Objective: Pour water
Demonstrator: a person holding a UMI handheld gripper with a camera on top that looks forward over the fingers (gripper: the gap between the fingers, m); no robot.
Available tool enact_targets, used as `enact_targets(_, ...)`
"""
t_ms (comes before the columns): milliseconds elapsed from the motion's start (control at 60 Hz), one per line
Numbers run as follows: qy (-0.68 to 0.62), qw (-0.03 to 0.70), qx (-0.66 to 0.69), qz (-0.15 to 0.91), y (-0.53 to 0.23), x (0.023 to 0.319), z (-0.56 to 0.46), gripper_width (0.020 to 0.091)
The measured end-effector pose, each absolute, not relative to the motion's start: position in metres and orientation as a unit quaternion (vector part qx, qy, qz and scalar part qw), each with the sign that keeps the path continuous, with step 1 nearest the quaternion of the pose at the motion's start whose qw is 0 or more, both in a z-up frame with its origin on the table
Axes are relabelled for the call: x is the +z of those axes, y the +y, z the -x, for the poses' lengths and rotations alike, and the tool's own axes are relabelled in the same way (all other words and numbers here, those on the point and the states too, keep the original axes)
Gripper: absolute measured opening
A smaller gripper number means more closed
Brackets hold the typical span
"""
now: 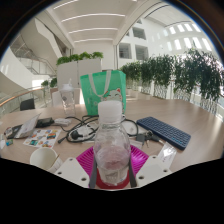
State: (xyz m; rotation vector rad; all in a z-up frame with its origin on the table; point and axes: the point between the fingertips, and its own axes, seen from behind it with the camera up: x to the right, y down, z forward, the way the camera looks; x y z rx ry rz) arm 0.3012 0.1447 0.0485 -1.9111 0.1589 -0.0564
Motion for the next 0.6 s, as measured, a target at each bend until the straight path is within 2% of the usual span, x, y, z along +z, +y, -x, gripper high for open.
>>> enact_targets(117,0.071,0.574,-0.023,0.815,0.142,0.049,-0.301,0.0470)
enact_targets(217,0.082,0.565,-0.017,0.821,0.142,0.047,-0.304,0.0533)
enact_targets(267,0.088,0.543,-0.018,0.835,0.136,0.039,-0.305,0.0623)
enact_targets(333,0.101,0.527,-0.019,0.844,0.126,0.035,-0.306,0.0819)
enact_targets(350,0.101,0.528,-0.020,0.843,0.131,0.023,-0.324,0.0845)
enact_targets(367,0.105,0.527,-0.021,0.843,0.127,0.024,-0.324,0.0857)
enact_targets(483,0.102,0.517,-0.028,0.849,0.090,0.034,-0.307,0.0838)
enact_targets(500,0.101,0.516,-0.029,0.850,0.080,0.045,-0.290,0.0836)
enact_targets(600,0.089,0.513,-0.034,0.853,0.026,0.069,-0.259,0.0839)
